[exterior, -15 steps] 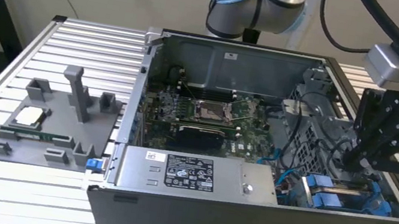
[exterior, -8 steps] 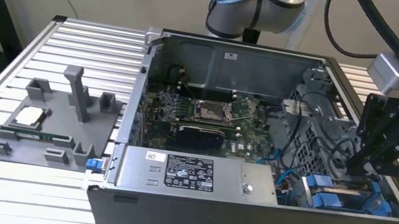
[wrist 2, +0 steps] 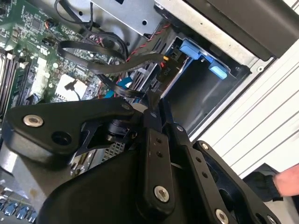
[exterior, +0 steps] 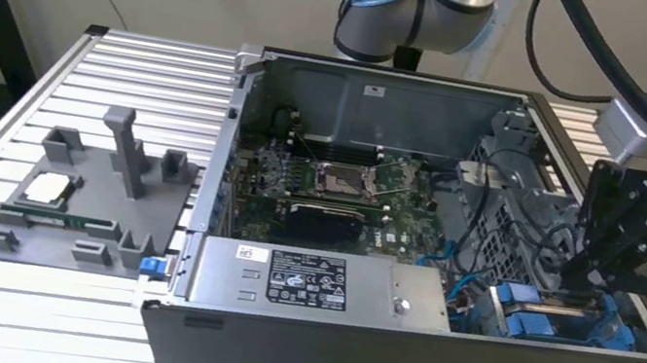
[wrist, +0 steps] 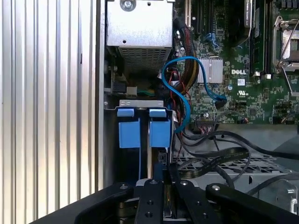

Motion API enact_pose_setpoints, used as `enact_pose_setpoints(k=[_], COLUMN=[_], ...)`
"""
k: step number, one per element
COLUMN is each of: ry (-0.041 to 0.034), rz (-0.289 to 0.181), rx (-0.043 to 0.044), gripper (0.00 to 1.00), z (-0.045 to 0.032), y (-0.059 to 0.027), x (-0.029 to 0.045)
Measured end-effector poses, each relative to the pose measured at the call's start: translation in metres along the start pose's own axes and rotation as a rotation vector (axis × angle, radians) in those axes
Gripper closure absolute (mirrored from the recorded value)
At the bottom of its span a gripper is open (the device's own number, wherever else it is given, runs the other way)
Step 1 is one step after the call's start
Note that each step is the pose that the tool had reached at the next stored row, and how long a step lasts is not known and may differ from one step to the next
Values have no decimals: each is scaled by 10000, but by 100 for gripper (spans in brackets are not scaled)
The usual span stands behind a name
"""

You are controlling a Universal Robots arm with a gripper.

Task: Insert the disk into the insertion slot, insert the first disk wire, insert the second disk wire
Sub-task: 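Insert the second disk wire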

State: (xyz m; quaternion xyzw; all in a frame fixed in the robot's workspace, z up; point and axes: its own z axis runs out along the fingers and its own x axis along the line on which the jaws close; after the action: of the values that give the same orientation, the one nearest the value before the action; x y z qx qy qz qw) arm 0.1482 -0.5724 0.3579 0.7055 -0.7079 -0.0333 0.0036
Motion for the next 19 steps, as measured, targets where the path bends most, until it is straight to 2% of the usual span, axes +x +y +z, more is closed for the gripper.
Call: enact_pose_setpoints(k=[14,19], ry=[-25,-32], rz=[-3,-3], rx=[0,0], gripper=[84,84], z=[40,64], y=[-12,-48], x=[3,4])
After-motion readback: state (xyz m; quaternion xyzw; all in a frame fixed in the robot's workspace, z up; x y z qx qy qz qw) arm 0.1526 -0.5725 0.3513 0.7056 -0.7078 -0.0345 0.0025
